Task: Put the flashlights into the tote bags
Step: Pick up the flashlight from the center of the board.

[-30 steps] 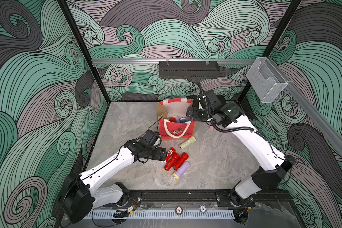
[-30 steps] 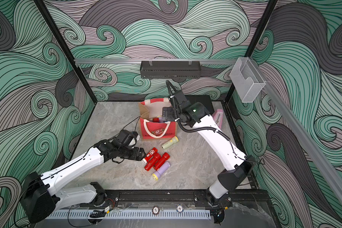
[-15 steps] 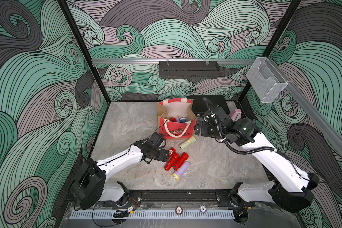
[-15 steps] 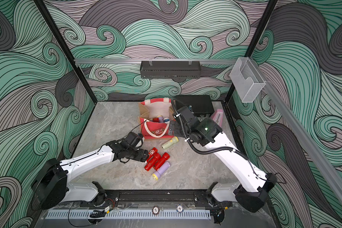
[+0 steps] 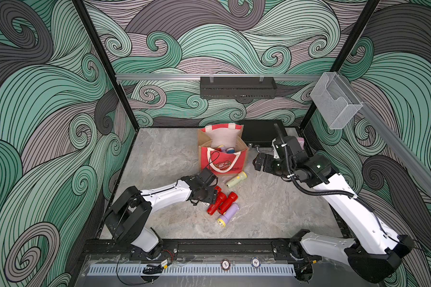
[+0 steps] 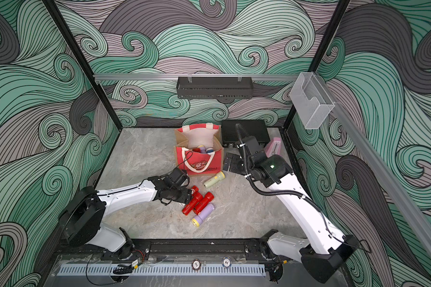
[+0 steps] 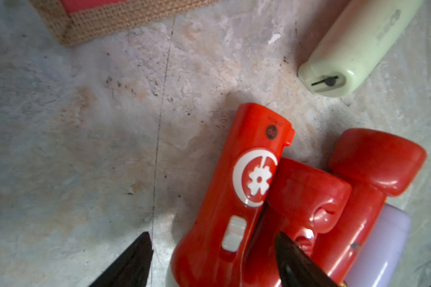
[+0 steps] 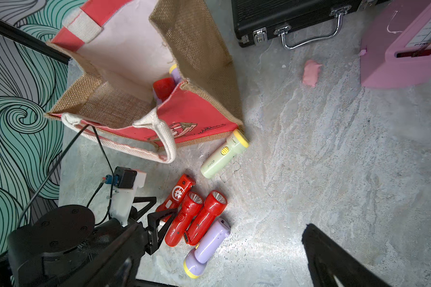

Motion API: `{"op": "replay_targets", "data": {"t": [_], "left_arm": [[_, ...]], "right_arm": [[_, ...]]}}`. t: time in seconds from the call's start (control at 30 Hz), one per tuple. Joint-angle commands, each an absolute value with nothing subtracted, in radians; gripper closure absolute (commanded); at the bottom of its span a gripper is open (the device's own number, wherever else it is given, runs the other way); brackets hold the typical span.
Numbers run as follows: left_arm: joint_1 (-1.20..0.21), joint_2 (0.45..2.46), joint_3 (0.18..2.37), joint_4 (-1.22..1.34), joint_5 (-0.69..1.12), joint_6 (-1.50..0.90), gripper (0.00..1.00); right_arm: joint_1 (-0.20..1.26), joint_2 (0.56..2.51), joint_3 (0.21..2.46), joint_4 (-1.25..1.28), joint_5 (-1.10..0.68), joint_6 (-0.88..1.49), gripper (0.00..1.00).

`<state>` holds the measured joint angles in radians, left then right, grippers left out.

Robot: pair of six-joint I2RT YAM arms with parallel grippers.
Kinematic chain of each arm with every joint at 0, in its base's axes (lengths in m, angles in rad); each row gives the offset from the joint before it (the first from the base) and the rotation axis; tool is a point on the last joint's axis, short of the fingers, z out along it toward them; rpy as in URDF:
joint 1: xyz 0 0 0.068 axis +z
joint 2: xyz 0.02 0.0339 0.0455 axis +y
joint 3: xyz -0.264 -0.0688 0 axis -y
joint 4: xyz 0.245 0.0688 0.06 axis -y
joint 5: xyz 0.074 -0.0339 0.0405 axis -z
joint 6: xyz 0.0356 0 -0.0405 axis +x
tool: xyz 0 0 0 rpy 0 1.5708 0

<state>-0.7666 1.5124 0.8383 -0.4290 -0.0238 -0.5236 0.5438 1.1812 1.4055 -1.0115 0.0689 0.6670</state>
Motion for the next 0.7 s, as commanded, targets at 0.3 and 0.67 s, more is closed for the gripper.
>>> {"op": "replay_targets", "data": {"t": [0.3, 0.67], "left_arm": [[-0.773, 1.556, 0.813, -0.437, -0.096, -0.561, 0.35], [-0.776, 1.439, 0.727, -0.481, -0.124, -0.608, 0.55]], "right_arm": [[0.476, 1.132, 1.39, -0.986, 0.009, 0.626, 0.0], [0.463, 1.145, 1.373, -0.959, 0.018, 0.658, 0.0]]}}
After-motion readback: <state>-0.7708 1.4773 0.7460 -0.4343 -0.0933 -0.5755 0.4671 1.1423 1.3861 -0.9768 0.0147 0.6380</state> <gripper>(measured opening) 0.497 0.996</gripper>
